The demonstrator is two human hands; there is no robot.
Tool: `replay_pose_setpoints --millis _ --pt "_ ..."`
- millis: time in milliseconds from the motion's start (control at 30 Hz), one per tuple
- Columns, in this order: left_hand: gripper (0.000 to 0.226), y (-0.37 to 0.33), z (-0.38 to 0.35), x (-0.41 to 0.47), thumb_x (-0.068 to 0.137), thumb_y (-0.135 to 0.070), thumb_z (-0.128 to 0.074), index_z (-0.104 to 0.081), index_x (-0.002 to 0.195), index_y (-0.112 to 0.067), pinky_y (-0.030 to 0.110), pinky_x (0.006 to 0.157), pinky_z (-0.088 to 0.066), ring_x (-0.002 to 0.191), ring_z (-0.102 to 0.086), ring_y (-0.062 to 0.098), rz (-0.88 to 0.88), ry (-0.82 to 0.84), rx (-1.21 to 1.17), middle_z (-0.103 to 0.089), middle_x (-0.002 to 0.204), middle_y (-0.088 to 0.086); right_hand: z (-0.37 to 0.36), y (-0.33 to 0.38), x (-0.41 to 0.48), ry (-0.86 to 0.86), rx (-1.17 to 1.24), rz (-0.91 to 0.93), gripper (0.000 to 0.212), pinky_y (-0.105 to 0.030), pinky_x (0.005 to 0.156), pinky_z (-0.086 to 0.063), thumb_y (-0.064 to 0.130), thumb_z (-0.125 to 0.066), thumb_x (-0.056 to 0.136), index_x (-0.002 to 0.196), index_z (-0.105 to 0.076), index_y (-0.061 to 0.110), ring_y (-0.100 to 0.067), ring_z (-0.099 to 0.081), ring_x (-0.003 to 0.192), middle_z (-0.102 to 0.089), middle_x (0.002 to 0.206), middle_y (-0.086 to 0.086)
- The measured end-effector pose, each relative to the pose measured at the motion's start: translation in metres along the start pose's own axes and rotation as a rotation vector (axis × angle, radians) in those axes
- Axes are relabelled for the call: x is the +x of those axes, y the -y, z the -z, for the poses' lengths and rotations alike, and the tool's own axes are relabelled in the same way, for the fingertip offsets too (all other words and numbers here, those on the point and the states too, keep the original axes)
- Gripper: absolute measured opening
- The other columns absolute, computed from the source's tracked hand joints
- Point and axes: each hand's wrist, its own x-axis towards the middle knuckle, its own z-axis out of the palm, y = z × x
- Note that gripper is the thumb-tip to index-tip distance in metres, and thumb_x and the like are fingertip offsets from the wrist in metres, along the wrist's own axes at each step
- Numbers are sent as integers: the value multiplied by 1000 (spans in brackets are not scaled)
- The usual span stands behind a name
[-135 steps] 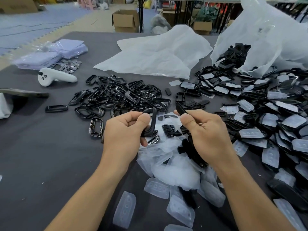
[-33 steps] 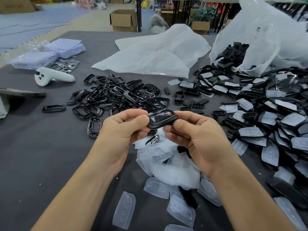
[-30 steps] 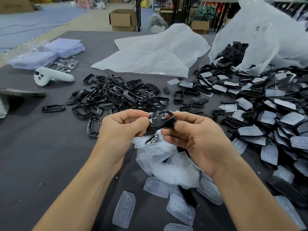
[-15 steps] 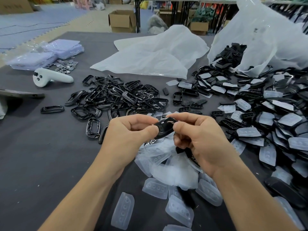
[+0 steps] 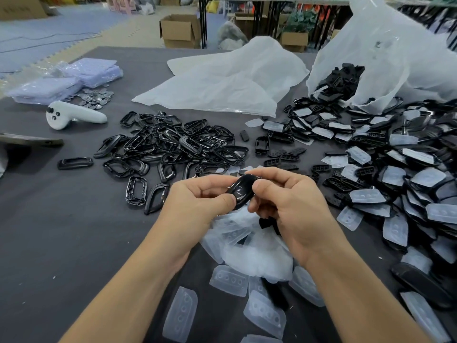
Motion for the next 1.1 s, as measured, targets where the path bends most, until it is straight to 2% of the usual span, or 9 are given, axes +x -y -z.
replay_pose_setpoints --millis 200,300,433,633,733,833,900,1000,1100 --pt "31 1 -2 0 81 -3 -83 -84 86 -33 34 70 -57 71 -71 13 -102 -133 113 -80 79 2 3 2 0 58 -3 -7 27 -24 56 -43 -7 -63 92 83 -80 12 -17 -61 62 -71 76 -13" --pt "31 2 -3 1 81 -4 -84 -84 83 -35 24 66 -55 66 -69 9 -148 -160 143 -78 74 -1 3 1 2 23 -27 -15 23 -23 62 -45 -3 -67 91 81 -81 13 -17 -57 69 -68 75 -10" --pt "38 0 -2 -1 82 -3 -82 -83 78 -41 16 65 -54 64 -67 2 -160 -90 195 -77 71 -7 6 3 2 48 -34 -49 25 -27 65 -44 -2 -66 92 77 -80 13 -15 -55 65 -66 76 -12" --pt "10 0 -3 -6 75 -34 -77 -80 79 -43 25 61 -52 63 -63 5 -202 -136 448 -73 69 -12 6 -2 1 -10 -232 82 19 -21 54 -47 -1 -68 92 83 -78 11 -13 -60 60 -70 66 -5" --pt "14 1 -3 -6 77 -27 -83 -77 72 -39 17 60 -47 64 -62 3 -221 -157 575 -70 66 -16 5 -6 3 -33 -359 158 19 -20 52 -47 1 -68 92 83 -78 14 -10 -61 55 -69 62 0" --pt "18 4 -5 -7 75 -21 -84 -75 69 -35 17 64 -48 71 -64 5 -295 -273 672 -68 69 -19 1 -7 1 -16 -415 202 19 -19 51 -48 3 -67 93 87 -78 17 -8 -64 53 -72 65 0" --pt "16 5 -8 -7 76 -21 -82 -75 74 -35 23 68 -52 73 -66 4 -346 -408 667 -69 74 -20 -1 -10 0 -77 -374 229 17 -22 53 -54 7 -71 92 90 -78 22 -12 -72 61 -76 74 2" --pt "13 7 -10 -5 79 -23 -80 -74 77 -35 28 70 -53 71 -65 4 -398 -589 712 -68 73 -19 -5 -13 -2 -172 -315 216 7 -27 52 -58 20 -76 92 86 -77 24 -18 -74 61 -76 74 2" --pt "11 12 -11 -5 82 -19 -81 -77 82 -29 32 66 -51 72 -64 10 -626 -634 888 -71 78 -15 -14 -16 -4 -65 -209 144 5 -36 60 -62 28 -76 90 88 -79 24 -24 -77 71 -78 79 -1"
